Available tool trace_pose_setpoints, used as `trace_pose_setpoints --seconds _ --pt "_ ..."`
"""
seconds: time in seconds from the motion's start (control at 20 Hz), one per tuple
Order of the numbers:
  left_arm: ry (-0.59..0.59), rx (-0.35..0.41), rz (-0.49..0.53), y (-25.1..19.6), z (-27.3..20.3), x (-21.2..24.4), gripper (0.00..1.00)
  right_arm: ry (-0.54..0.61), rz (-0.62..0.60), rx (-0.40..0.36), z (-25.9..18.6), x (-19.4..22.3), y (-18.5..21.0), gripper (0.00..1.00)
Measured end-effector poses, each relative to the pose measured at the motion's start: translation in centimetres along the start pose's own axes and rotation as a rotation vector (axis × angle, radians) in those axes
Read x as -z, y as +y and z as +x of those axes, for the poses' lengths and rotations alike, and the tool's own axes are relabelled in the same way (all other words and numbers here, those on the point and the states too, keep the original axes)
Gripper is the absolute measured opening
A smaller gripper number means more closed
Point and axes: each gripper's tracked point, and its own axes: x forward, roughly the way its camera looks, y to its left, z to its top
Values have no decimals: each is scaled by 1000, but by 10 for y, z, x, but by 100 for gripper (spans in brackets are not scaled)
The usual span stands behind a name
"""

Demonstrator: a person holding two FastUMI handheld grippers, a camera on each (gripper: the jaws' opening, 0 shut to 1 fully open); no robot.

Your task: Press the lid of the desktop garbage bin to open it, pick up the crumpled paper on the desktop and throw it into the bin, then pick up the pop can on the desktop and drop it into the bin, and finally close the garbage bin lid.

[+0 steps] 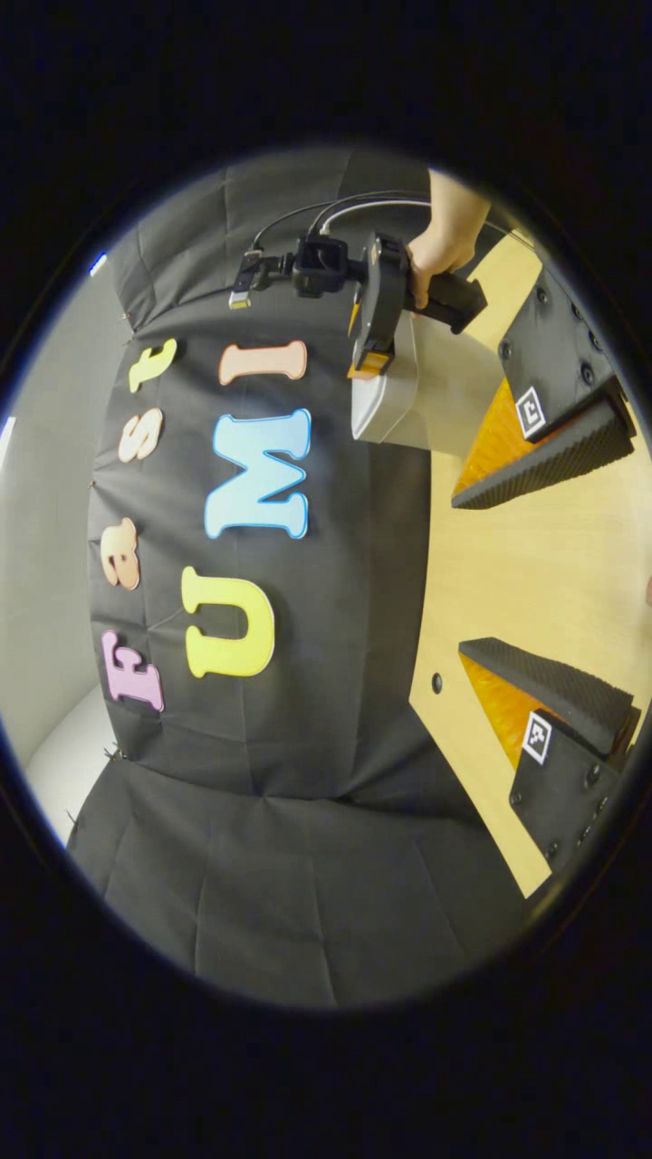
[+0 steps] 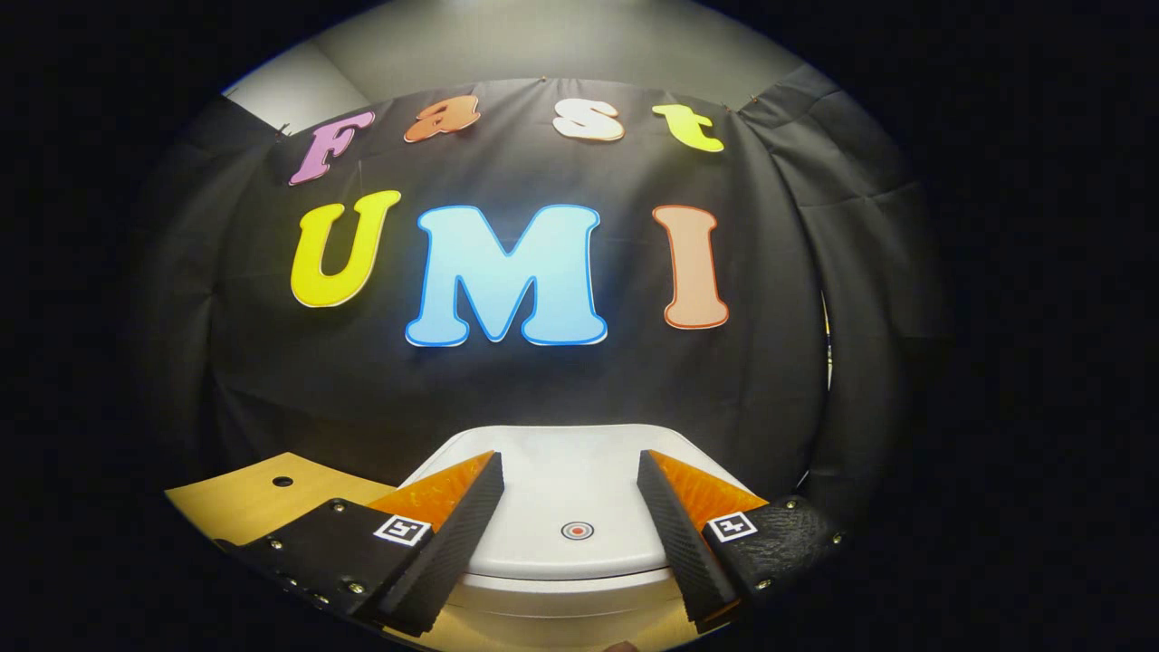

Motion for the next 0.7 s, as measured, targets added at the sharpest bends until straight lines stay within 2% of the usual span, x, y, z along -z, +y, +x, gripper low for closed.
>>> trace_pose_setpoints --seconds 0.15,0.4,0.5,0.65,0.7 --pt "-1 6 -1 2 1 0 96 3 -8 5 -3 0 1 95" --pt "-5 -2 0 10 0 -2 96 70 -30 -48 -2 9 3 96" --pt "-1 -6 -1 11 -1 -2 96 87 1 -63 -2 12 1 97" --pt "-11 1 0 9 -5 -6 96 72 -12 -69 -2 12 2 97" --pt "-17 3 1 8 -6 -8 96 65 -12 -68 -2 11 2 100"
